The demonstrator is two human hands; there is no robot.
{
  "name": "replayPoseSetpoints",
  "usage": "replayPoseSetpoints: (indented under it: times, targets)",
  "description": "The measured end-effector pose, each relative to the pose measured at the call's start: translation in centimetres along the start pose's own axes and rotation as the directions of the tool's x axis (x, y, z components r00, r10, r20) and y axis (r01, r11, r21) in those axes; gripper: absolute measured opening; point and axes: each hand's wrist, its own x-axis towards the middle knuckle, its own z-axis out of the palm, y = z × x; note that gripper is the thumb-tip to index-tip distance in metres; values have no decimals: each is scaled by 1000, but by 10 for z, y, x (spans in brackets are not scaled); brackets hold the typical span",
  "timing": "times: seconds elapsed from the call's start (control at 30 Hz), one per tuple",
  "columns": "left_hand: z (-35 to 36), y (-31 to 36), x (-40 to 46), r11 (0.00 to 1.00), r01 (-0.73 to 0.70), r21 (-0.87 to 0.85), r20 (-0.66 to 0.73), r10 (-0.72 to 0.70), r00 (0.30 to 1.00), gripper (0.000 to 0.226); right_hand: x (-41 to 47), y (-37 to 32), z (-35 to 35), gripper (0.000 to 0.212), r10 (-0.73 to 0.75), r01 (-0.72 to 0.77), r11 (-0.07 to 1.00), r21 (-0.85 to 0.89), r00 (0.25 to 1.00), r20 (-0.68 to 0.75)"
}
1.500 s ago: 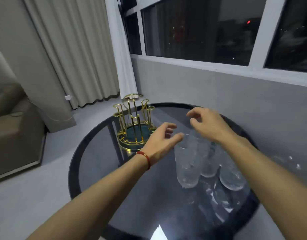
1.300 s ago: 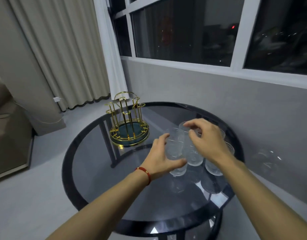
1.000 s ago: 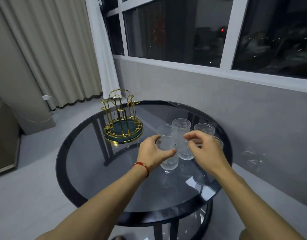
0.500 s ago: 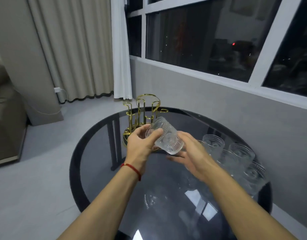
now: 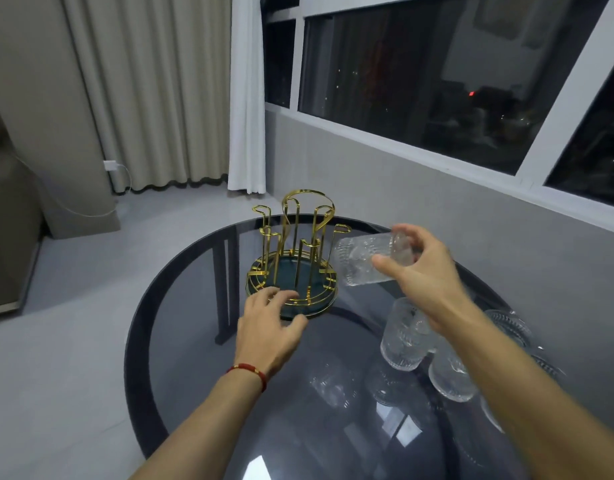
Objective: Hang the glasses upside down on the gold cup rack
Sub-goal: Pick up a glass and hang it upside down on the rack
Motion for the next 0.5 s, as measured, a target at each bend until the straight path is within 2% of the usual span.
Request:
replayPoseSetpoints:
  times: [0.07,0.2,0.4,0.5]
  targets:
    - [8,-8,0,985,-41,170,61,31,998,63,15,-2,-8,68,-49,46,998,-44,996,-74]
    - [24,-18,-1,937,-100,335,179,40,983,72,62,-19,-12,66,-105,103,994,-20,980,-171]
    - [35,-23,2,900,-86,427,101,47,994,69,145,-70,27,63,-230,232,972,34,972,-39]
    - [37,-25,2,899,-92,427,88,59,994,68,175,-89,58,63,-146,139,987,82,985,86]
